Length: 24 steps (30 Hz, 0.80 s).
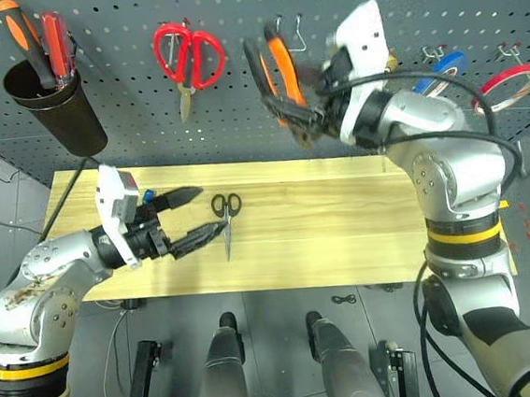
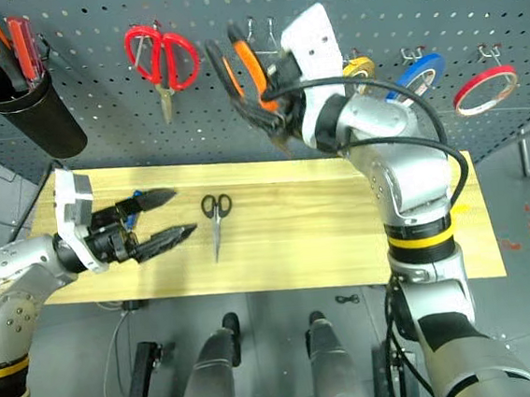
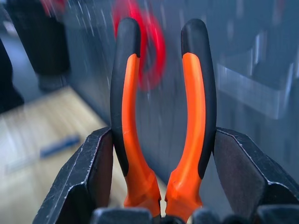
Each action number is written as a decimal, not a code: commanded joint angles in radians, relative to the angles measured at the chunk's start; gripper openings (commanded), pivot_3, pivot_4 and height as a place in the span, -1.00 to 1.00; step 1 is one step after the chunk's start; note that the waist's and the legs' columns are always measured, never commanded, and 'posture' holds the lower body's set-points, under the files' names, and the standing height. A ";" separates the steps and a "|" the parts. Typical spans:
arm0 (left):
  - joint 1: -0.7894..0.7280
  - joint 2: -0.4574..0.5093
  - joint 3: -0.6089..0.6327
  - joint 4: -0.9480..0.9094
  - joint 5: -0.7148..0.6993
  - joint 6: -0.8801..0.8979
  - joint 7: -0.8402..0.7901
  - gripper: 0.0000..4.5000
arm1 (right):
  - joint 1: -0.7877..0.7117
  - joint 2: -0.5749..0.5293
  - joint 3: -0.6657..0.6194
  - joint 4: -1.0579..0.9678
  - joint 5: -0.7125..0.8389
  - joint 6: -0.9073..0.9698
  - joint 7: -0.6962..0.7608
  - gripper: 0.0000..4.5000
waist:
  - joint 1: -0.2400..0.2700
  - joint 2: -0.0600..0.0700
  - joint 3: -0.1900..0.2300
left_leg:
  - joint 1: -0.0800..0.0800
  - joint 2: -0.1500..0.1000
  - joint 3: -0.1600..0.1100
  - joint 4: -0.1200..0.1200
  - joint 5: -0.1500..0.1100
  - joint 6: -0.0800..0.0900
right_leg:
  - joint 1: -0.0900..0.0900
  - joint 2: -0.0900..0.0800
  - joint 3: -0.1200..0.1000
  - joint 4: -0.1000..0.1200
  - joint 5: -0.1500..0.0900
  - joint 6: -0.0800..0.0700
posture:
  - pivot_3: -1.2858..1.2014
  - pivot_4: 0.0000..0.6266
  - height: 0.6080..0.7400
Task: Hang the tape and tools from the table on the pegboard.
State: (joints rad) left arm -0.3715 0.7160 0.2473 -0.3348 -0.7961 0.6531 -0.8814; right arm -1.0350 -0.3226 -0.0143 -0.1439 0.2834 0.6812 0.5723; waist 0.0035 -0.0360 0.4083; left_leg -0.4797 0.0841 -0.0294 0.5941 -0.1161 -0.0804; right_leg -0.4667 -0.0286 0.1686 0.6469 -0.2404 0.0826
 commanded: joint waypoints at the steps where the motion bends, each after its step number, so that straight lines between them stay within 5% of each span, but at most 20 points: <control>1: -0.088 -0.022 0.037 0.019 -0.063 0.037 0.070 1.00 | -0.092 0.031 -0.052 0.040 0.002 -0.199 -0.031 0.27 | 0.004 -0.001 0.000 | 0.000 0.000 0.000 0.000 0.000 0.000 | 0.000 0.000 0.000 0.000 0.001 -0.002 | 0.14 0.39 1.00; 15: -0.361 -0.120 0.022 0.172 -0.047 0.009 0.158 1.00 | -0.256 0.074 -0.073 0.599 -0.168 -0.797 -0.227 0.27 | 0.002 -0.003 0.002 | 0.000 0.000 -0.001 0.000 0.002 -0.003 | -0.001 0.000 -0.002 0.003 0.005 -0.007 | 0.15 0.39 1.00; 24: -0.346 -0.110 0.019 0.183 -0.025 0.002 0.130 1.00 | -0.280 0.079 -0.063 0.618 -0.164 -0.855 -0.219 0.27 | 0.006 -0.003 0.004 | 0.000 0.000 -0.002 -0.002 0.009 -0.003 | -0.001 0.000 -0.002 0.002 0.008 -0.003 | 0.15 0.39 1.00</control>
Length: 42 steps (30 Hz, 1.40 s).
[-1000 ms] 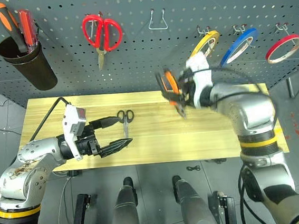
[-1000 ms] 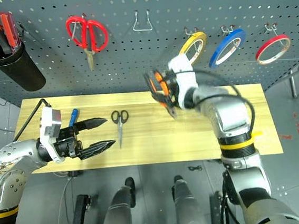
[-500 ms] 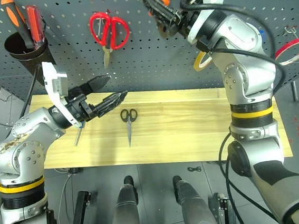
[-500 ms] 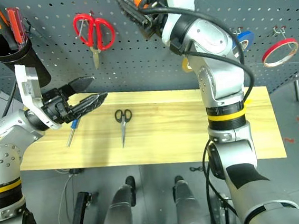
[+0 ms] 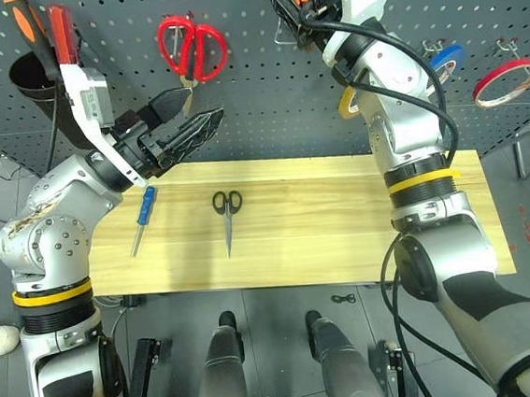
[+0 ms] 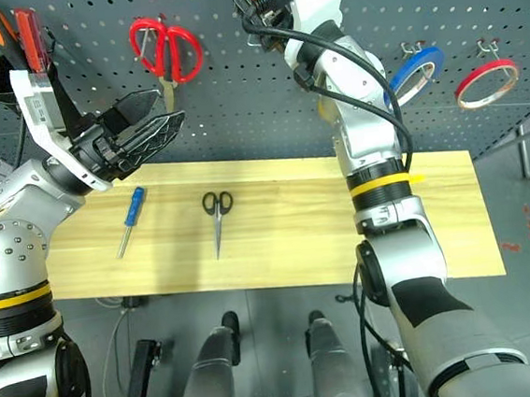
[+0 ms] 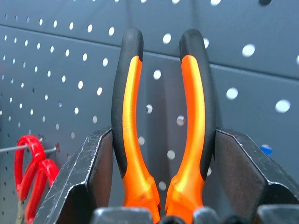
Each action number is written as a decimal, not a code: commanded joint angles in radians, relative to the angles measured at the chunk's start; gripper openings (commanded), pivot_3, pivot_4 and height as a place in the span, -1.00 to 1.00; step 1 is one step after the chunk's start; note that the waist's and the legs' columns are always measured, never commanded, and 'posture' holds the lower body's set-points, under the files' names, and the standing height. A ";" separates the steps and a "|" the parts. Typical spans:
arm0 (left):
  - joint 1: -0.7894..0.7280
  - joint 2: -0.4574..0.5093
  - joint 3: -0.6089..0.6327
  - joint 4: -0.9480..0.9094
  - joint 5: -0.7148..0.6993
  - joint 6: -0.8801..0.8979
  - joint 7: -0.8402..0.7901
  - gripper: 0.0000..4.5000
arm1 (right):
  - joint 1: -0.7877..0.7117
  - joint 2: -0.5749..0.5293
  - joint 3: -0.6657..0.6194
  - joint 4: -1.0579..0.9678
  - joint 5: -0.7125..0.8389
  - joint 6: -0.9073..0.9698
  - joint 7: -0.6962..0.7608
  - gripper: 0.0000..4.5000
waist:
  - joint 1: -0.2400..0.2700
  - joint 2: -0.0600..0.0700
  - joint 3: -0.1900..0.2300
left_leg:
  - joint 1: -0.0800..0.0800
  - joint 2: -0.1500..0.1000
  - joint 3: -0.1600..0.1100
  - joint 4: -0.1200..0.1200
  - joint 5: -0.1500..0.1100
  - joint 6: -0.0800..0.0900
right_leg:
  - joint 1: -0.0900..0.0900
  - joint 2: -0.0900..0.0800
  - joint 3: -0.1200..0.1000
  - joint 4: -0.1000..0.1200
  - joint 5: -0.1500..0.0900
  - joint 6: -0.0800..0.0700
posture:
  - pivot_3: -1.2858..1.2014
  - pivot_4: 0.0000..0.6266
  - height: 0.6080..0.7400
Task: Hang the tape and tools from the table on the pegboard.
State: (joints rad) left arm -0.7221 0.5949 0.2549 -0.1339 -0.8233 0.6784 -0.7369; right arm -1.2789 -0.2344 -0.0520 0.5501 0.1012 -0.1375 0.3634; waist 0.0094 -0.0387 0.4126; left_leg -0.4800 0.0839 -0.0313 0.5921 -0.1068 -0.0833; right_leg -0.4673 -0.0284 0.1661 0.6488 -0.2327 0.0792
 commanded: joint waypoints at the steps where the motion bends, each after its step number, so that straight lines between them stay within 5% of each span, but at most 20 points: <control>1: 0.004 0.011 0.012 -0.019 0.004 -0.024 -0.015 1.00 | -0.032 -0.009 -0.024 -0.086 0.018 -0.031 -0.010 0.27 | 0.000 0.000 0.000 | 0.000 0.000 0.000 0.000 0.000 0.000 | 0.000 0.000 0.000 0.000 0.000 0.000 | 0.15 0.39 1.00; 16: -0.004 0.002 0.002 -0.021 0.012 -0.026 -0.022 1.00 | -0.032 0.010 -0.018 -0.170 0.011 -0.036 -0.040 0.27 | 0.006 0.000 0.000 | -0.009 0.000 -0.003 -0.003 0.000 0.000 | -0.007 -0.001 -0.006 -0.001 0.001 -0.003 | 0.15 0.35 1.00; 34: -0.020 0.011 -0.001 -0.013 0.018 -0.021 -0.038 1.00 | -0.052 0.062 -0.021 0.084 -0.025 -0.226 -0.128 0.27 | 0.008 0.000 0.000 | -0.012 0.000 -0.010 -0.002 0.001 -0.002 | -0.007 -0.001 -0.015 0.000 0.002 -0.004 | 0.16 0.30 1.00; 42: -0.048 0.005 0.008 -0.001 0.014 -0.026 -0.033 1.00 | 0.009 0.079 -0.026 0.096 -0.025 -0.173 -0.170 0.27 | 0.012 0.000 0.000 | -0.012 0.000 -0.014 -0.002 0.003 -0.005 | -0.007 -0.001 -0.018 0.001 0.003 -0.006 | 0.16 0.30 1.00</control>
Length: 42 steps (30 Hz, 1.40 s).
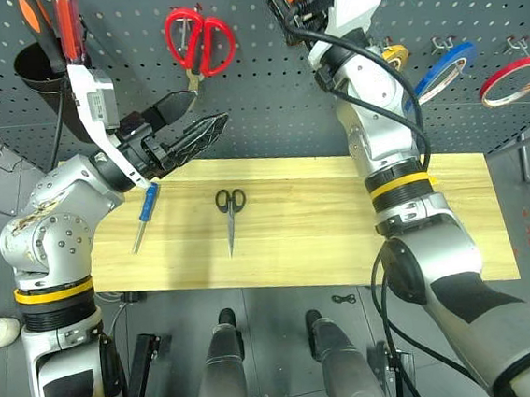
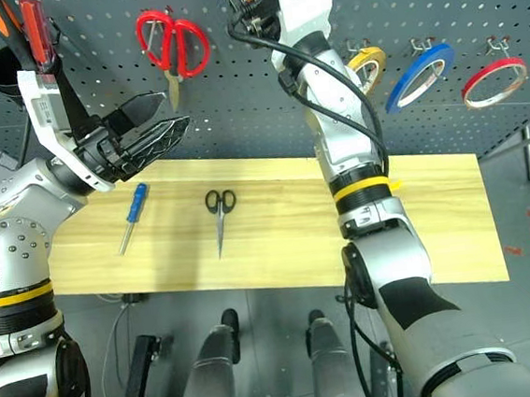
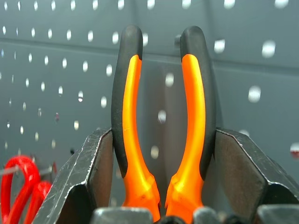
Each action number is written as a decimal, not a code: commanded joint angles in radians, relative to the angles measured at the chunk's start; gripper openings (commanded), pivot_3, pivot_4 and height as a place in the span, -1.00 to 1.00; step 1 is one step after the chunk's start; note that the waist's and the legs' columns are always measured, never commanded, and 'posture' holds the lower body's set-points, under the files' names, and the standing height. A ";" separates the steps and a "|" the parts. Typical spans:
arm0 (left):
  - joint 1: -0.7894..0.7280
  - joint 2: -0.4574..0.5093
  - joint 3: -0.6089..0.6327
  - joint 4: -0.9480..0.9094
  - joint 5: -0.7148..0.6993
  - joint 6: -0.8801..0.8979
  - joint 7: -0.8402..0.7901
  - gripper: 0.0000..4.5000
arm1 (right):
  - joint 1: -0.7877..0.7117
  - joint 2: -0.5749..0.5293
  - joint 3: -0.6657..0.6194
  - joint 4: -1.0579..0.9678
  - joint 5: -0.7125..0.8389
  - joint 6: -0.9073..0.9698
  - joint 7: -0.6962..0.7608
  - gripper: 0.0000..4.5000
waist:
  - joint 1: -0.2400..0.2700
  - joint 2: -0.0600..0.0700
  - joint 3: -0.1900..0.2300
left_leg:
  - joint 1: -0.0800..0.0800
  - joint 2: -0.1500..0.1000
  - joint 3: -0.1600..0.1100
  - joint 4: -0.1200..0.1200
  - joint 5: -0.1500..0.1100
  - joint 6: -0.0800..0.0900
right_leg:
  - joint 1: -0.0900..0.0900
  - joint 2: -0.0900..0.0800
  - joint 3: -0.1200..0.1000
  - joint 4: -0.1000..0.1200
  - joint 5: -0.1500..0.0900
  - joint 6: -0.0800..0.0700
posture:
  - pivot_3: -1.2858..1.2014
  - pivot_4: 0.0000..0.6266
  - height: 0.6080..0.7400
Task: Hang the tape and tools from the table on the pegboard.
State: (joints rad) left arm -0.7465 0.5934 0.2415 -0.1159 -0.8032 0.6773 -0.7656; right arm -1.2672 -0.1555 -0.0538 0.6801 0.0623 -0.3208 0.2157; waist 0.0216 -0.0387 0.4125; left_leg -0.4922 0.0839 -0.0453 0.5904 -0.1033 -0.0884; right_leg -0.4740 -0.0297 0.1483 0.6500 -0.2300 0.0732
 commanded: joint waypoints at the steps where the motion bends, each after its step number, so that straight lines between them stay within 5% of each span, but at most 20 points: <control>1: -0.024 0.005 0.019 -0.018 -0.004 -0.028 -0.005 1.00 | 0.008 0.001 -0.023 -0.040 0.014 0.021 -0.022 0.27 | 0.000 0.000 0.000 | 0.000 0.000 0.000 0.000 0.000 0.000 | 0.000 0.000 0.000 0.000 0.000 0.000 | 0.16 0.30 1.00; 4: -0.018 0.003 0.016 -0.018 0.000 -0.032 -0.008 1.00 | 0.032 0.002 -0.017 -0.058 0.014 0.046 -0.019 0.27 | -0.001 0.000 0.000 | 0.000 0.000 -0.001 0.000 0.001 0.000 | 0.000 0.000 0.000 0.001 0.000 0.000 | 0.16 0.30 1.00; 6: -0.016 0.004 0.016 -0.018 0.001 -0.033 -0.009 1.00 | 0.044 0.001 -0.016 -0.081 0.019 0.061 -0.010 0.73 | -0.001 0.000 0.000 | 0.001 0.000 -0.001 0.000 0.002 0.000 | 0.000 0.000 -0.001 0.004 0.000 0.000 | 0.16 0.30 1.00; 8: -0.016 0.006 0.014 -0.016 0.003 -0.035 -0.010 1.00 | 0.057 -0.004 -0.015 -0.115 0.025 0.077 0.004 0.99 | 0.000 0.000 0.000 | 0.001 0.000 -0.002 0.001 0.002 -0.001 | 0.000 0.000 -0.002 0.005 0.000 0.000 | 0.16 0.30 1.00; 19: 0.018 0.017 0.012 -0.025 0.021 -0.036 -0.016 1.00 | 0.187 -0.113 -0.010 -0.466 0.086 0.313 0.137 0.99 | 0.001 0.000 0.000 | 0.000 -0.001 -0.005 0.001 0.004 -0.001 | 0.000 0.000 -0.004 0.007 0.000 -0.001 | 0.15 0.28 1.00; 32: 0.212 0.086 -0.006 -0.139 0.056 0.009 0.007 1.00 | 0.436 -0.373 -0.040 -0.905 0.267 0.736 0.356 0.99 | -0.003 0.000 0.000 | 0.000 -0.001 -0.006 0.002 0.005 -0.001 | 0.000 0.000 -0.005 0.007 0.000 -0.001 | 0.12 0.28 1.00; 42: 0.424 0.053 -0.092 -0.277 0.229 0.134 0.303 1.00 | 0.693 -0.557 0.024 -1.141 0.488 0.944 0.636 0.99 | -0.011 0.000 0.000 | 0.001 -0.001 -0.007 0.005 0.005 0.000 | 0.002 0.000 -0.005 0.009 0.000 -0.001 | 0.10 0.31 1.00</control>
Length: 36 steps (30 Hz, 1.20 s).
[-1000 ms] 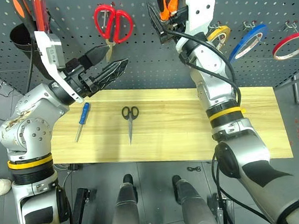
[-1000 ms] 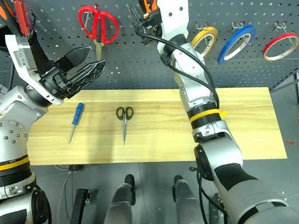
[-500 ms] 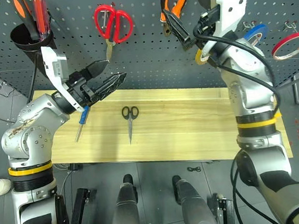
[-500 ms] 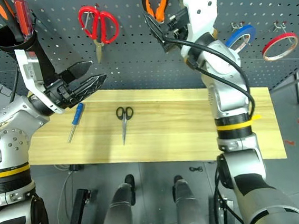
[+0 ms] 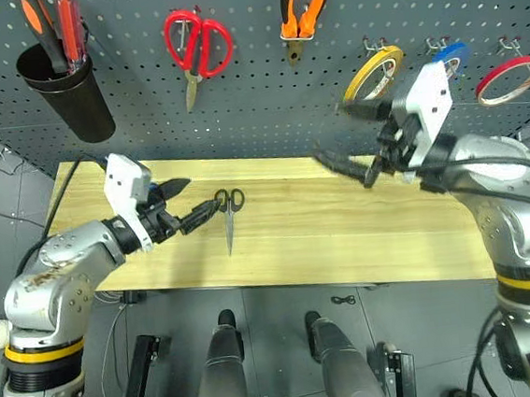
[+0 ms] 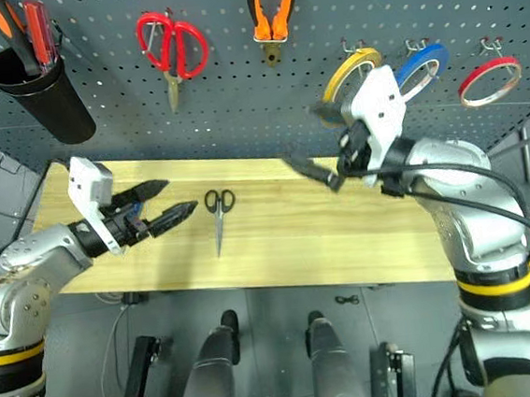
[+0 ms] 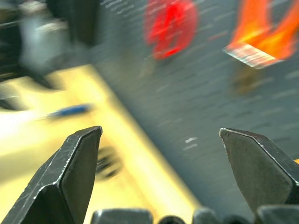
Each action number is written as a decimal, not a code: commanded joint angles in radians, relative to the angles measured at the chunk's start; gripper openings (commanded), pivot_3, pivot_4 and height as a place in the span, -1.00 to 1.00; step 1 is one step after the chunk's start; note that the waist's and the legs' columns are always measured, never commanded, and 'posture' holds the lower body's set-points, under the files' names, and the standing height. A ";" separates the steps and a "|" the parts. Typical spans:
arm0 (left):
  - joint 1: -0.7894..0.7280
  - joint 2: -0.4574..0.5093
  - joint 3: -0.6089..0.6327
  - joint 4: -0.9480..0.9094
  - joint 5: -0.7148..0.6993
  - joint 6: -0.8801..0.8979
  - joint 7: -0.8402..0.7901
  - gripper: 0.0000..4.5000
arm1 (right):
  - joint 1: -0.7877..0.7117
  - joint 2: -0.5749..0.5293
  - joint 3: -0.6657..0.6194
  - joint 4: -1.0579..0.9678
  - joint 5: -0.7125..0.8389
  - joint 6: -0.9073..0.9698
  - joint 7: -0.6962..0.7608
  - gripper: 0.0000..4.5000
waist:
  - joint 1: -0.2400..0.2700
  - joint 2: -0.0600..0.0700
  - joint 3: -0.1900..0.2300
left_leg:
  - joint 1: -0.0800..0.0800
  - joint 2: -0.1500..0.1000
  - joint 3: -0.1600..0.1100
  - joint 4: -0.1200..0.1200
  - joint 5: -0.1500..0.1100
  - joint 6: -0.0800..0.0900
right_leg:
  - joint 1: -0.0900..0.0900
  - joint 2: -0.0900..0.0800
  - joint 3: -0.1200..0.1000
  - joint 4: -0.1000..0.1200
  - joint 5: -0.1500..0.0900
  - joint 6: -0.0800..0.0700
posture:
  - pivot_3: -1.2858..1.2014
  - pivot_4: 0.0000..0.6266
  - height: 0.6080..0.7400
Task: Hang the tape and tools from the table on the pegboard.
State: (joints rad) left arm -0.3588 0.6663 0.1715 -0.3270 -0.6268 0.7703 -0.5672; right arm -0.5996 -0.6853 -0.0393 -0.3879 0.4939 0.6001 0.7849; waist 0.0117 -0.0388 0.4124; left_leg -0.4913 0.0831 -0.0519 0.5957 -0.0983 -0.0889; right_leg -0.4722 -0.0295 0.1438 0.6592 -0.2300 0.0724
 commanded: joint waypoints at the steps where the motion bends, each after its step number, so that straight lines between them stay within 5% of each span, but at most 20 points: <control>1: 0.055 -0.048 -0.028 -0.084 0.060 0.071 0.152 1.00 | 0.033 -0.030 0.013 -0.079 0.062 0.022 0.076 0.99 | -0.002 0.000 0.000 | 0.000 0.000 0.000 0.001 0.000 0.000 | 0.000 0.000 0.000 0.000 0.000 0.000 | 0.10 0.31 1.00; 17: 0.072 -0.459 -0.317 0.024 0.438 0.125 0.623 1.00 | 0.006 -0.022 0.063 -0.033 0.040 -0.045 0.185 0.99 | -0.002 -0.001 0.000 | 0.001 -0.001 -0.001 0.012 0.000 0.000 | 0.005 0.000 0.000 0.004 -0.003 0.008 | 0.06 0.29 1.00; 33: -0.090 -0.674 -0.209 0.452 0.531 -0.034 0.703 1.00 | -0.046 -0.034 0.070 0.017 0.010 -0.061 0.227 0.99 | -0.004 -0.001 -0.001 | 0.003 -0.002 -0.003 0.012 0.000 0.000 | 0.009 0.000 0.000 0.003 -0.001 0.006 | 0.03 0.30 1.00; 36: -0.092 -0.686 -0.192 0.477 0.538 -0.031 0.694 0.64 | -0.049 -0.030 0.067 0.020 0.007 -0.058 0.224 1.00 | -0.008 -0.001 -0.001 | 0.007 -0.003 -0.003 0.011 0.000 0.000 | 0.013 0.000 0.000 0.002 -0.003 0.008 | 0.03 0.30 1.00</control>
State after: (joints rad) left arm -0.4759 -0.0076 -0.0260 0.1128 -0.0812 0.7230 0.1345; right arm -0.6407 -0.7118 0.0361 -0.3437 0.4938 0.5679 1.0021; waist 0.0037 -0.0396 0.4118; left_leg -0.4838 0.0805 -0.0547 0.6070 -0.0984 -0.0887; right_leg -0.4585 -0.0301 0.1436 0.6608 -0.2334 0.0813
